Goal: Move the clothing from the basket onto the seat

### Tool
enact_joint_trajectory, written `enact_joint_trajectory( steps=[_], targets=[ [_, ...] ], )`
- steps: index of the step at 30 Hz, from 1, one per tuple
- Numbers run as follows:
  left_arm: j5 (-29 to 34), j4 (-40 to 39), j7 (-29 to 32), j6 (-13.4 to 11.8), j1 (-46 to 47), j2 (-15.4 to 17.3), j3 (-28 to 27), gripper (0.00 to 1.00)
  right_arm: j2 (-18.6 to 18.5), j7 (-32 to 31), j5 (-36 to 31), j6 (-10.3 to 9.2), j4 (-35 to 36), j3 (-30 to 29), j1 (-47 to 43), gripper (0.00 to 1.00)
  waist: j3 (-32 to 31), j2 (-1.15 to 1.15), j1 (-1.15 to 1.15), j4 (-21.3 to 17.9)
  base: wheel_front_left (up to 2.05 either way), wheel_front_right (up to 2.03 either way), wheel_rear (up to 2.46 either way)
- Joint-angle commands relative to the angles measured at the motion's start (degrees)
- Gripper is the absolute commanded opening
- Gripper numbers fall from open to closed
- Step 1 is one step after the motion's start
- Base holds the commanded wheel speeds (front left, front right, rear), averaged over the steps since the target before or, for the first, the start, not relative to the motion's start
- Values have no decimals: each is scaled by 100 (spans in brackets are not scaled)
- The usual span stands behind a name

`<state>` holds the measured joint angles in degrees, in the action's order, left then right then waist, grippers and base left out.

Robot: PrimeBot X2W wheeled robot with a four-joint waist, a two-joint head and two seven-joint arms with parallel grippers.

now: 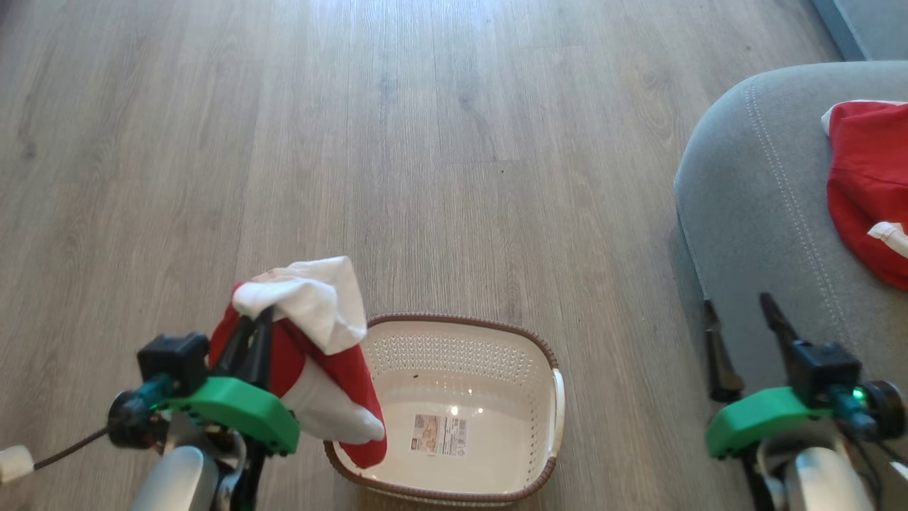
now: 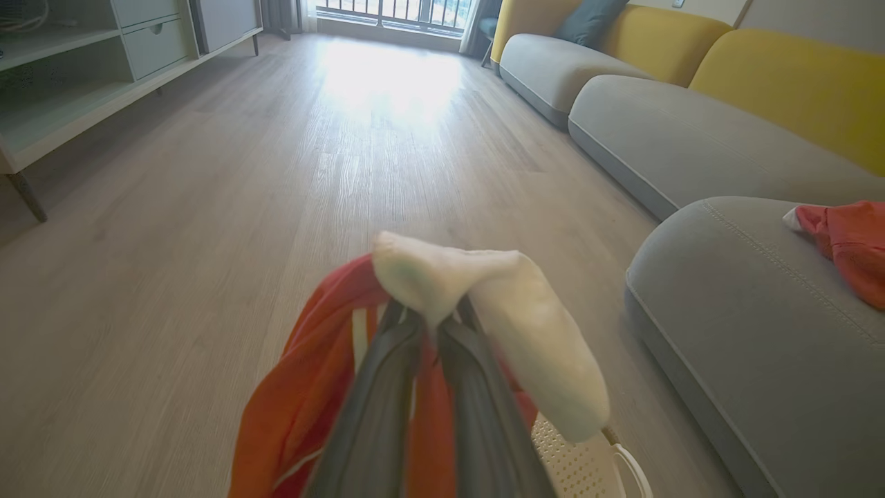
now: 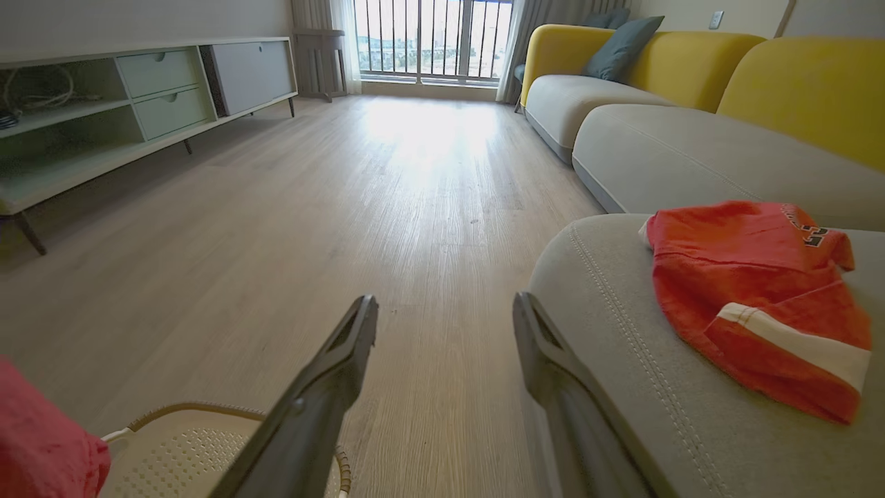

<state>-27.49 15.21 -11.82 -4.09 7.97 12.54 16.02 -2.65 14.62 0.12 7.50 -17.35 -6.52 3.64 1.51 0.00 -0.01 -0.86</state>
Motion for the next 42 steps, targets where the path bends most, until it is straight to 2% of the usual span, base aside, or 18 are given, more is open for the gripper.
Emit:
enact_joint_trajectory(
  steps=[1, 4, 10, 15, 25, 26, 33, 42],
  targets=[
    [82, -272, -6, 47, 289, 151, -165, 0, -22, 38, -49, -1, 187, 230, 150, 100, -1, 0, 1, -6, 0, 0, 0],
    [144, -450, 82, 71, 335, 157, -43, 0, -22, 38, -61, -1, 212, 702, 331, 100, -11, 0, 1, -54, 0, 0, 0],
    [285, -763, 361, 148, 450, 108, 314, 0, -259, 38, 41, -1, -89, 2304, 990, 100, -69, 0, 1, -118, 0, 0, 0],
    [359, -893, 496, 219, 524, 2, 594, 0, -510, 38, 503, -1, -268, 3472, 1583, 100, -113, 0, 1, -82, 0, 0, 0],
    [561, -938, 656, 488, 767, -237, 1245, 0, -982, 38, 1425, -1, -595, 5121, 2429, 100, -130, 0, 1, 134, 0, 0, 0],
    [571, -976, 680, 574, 799, -276, 1370, 0, -1039, 38, 1594, -1, -662, 5362, 2557, 100, -134, 0, 1, 163, 0, 0, 0],
    [447, -1187, 789, 823, 836, -429, 1722, 0, -1149, 38, 2136, -1, -908, 5901, 2810, 100, -155, 0, 1, 267, 0, 0, 0],
    [77, -1448, 1003, 971, 757, -447, 1919, 0, -1317, 38, 2671, -1, -1130, 6359, 2970, 100, -170, 0, 1, 382, 0, 0, 0]
  ],
)
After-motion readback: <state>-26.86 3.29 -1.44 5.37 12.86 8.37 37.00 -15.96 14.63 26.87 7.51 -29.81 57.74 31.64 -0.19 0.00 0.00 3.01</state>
